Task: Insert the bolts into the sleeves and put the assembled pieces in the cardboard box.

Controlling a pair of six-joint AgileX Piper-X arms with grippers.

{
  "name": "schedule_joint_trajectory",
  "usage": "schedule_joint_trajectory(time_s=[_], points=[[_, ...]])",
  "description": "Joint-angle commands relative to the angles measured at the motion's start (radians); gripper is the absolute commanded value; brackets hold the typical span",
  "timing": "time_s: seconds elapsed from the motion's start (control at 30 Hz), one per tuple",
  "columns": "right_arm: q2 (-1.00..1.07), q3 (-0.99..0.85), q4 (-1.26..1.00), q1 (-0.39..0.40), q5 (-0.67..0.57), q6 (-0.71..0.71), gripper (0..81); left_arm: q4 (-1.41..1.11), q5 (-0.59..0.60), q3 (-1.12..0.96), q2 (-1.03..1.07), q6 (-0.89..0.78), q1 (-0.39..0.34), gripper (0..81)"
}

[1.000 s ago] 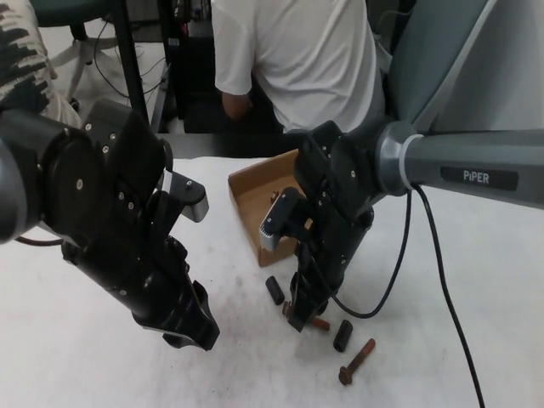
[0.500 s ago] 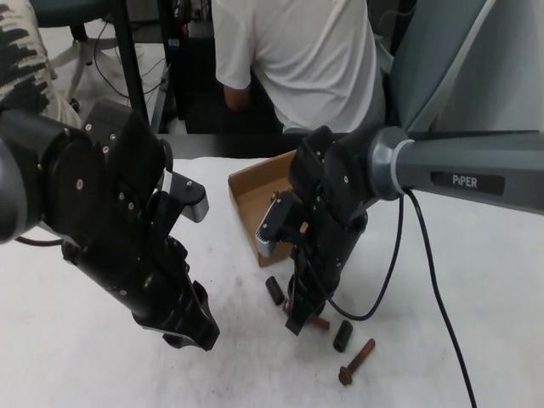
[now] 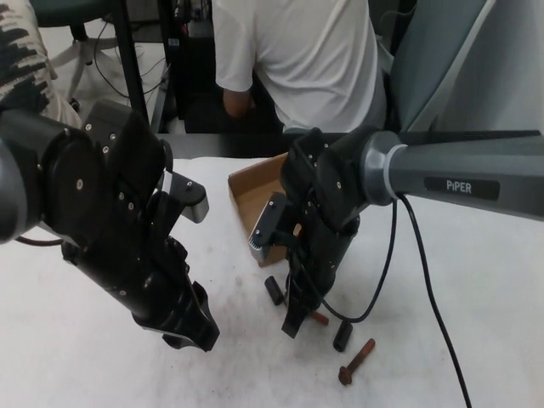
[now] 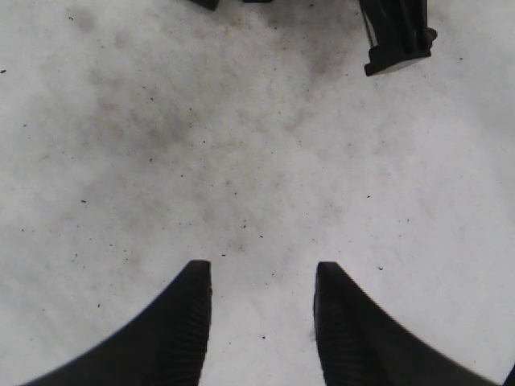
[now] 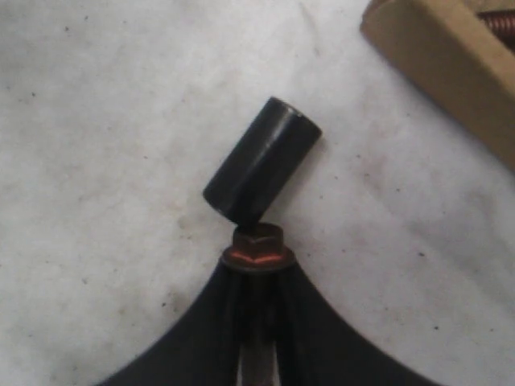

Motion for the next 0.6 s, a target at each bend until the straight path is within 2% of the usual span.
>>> schedule_joint_trajectory(time_s=[0.0,0.1,0.33,0.57], points=[[-0.004,0.002,0.027,0.006,-0.035,-0.008,0.8,0.005,-0.001,-0.008,-0.003,0.009,-0.003,38.9],[-0.062,0.002,-0.001,0.006,-0.079,0.008,0.8,0.010,-0.001,-0.008,-0.003,0.009,-0.003,38.9],[-0.242,0.002,-0.068,0.006,-0.093,0.037,0.8,0.024,0.003,-0.008,-0.003,0.009,-0.003,38.9],[-0.335,0.002,-0.063,0.006,-0.084,0.037,0.8,0.028,0.063,-0.008,-0.003,-0.028,-0.003,38.9]])
